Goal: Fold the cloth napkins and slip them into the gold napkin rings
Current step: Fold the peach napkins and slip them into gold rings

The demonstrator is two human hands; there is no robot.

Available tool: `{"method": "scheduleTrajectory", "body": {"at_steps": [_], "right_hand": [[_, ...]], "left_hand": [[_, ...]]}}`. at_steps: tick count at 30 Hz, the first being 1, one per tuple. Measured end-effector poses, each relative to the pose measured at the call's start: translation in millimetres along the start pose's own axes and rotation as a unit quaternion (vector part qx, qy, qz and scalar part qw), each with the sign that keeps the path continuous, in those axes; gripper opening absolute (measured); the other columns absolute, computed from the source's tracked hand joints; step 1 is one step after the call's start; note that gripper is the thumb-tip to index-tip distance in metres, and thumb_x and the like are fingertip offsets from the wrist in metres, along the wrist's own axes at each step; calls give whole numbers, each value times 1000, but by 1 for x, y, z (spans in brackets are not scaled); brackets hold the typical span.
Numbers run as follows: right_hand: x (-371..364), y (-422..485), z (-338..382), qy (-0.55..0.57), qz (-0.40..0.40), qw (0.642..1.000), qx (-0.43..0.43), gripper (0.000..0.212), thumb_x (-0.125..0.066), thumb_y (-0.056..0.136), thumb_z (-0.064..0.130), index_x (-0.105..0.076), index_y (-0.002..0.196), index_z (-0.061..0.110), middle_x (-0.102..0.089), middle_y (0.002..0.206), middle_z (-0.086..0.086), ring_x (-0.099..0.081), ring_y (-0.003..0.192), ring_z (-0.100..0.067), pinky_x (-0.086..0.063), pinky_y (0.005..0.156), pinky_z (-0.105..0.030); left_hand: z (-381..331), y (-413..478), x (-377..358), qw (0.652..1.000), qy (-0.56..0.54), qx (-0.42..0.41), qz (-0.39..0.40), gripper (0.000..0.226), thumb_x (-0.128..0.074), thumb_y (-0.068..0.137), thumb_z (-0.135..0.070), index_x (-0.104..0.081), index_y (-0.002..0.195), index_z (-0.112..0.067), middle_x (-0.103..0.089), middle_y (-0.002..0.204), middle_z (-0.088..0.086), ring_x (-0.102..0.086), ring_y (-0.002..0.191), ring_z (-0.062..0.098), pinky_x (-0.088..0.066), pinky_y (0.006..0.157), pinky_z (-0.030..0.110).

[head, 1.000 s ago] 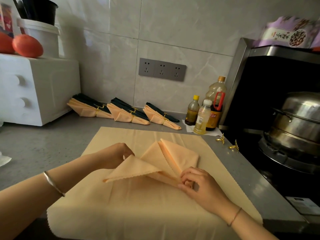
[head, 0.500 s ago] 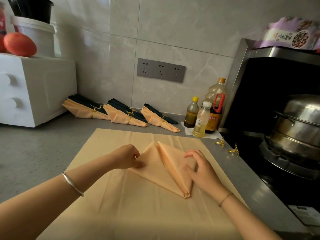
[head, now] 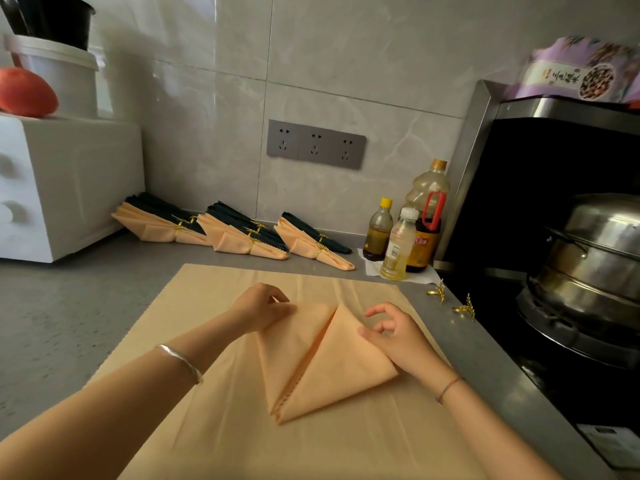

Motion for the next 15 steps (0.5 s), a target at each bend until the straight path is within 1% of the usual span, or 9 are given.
{"method": "scheduleTrajectory", "body": {"at_steps": [2,4,5,6,7,8,10,12,15], "right_hand": [[0,-3,4,1,0,1000,4,23,-69,84,20,-51,98,25,-62,66,2,-58,61,-9,-44,58,-19],[-1,-1,4,-19,1,1000,-5,24,-68,84,24,-48,97,29,-63,68,1,-60,65,-11,-45,62,-22],[-3,2,2,-28,-1,999,-14,25,-68,84,26,-46,95,31,-63,69,1,-61,68,-13,-47,64,-25],[-5,5,0,-33,-3,999,-24,26,-68,83,29,-45,95,33,-63,70,1,-61,70,-15,-48,67,-28],[-7,7,-2,-34,-4,999,-33,27,-69,83,30,-45,95,32,-63,72,1,-62,72,-17,-49,70,-31],[-9,9,-4,-30,-6,999,-40,28,-69,82,31,-45,97,31,-63,73,0,-61,73,-17,-49,71,-32],[-13,12,-5,-16,-15,999,-43,28,-69,83,27,-47,100,27,-60,75,-1,-59,74,-17,-47,72,-31],[-17,14,-2,4,-39,999,-32,24,-67,84,19,-49,98,26,-58,76,-1,-56,74,-16,-45,71,-29],[-23,13,0,16,-90,996,-12,20,-63,85,13,-51,95,25,-57,76,0,-55,74,-16,-42,67,-26]], "left_hand": [[0,1,-6,1000,-17,11,-9,24,-59,92,-37,-66,108,-20,-62,117,2,-54,96,13,-43,77,22],[-2,-4,-10,999,-3,13,-38,26,-58,92,-37,-63,114,-24,-60,122,1,-53,101,14,-45,81,24],[-4,-10,-11,998,24,7,-59,33,-57,93,-38,-58,123,-25,-56,129,2,-51,110,16,-44,88,27],[-6,-18,-13,996,53,3,-74,44,-55,93,-40,-49,134,-25,-47,140,2,-44,124,19,-40,98,32],[-9,-27,-15,994,72,8,-75,57,-53,93,-43,-35,144,-23,-34,150,4,-33,136,22,-32,108,35],[-13,-38,-19,995,81,19,-61,69,-49,94,-48,-20,150,-20,-18,157,5,-19,144,24,-22,115,38],[-19,-60,-28,995,90,40,-18,85,-38,93,-58,5,152,-13,7,160,7,3,147,26,-8,119,38],[-24,-80,-38,995,85,43,16,92,-31,92,-64,15,150,-8,16,159,8,13,146,24,-2,119,36],[-29,-101,-46,995,80,33,58,94,-30,93,-62,20,147,-4,24,156,9,20,145,24,3,118,34]]}}
Point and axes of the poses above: each hand's wrist, its own y-axis towards the middle knuckle, its own x-axis out of the back of the hand, z = x × y, the point moved 3 cm from there along y, towards the middle knuckle
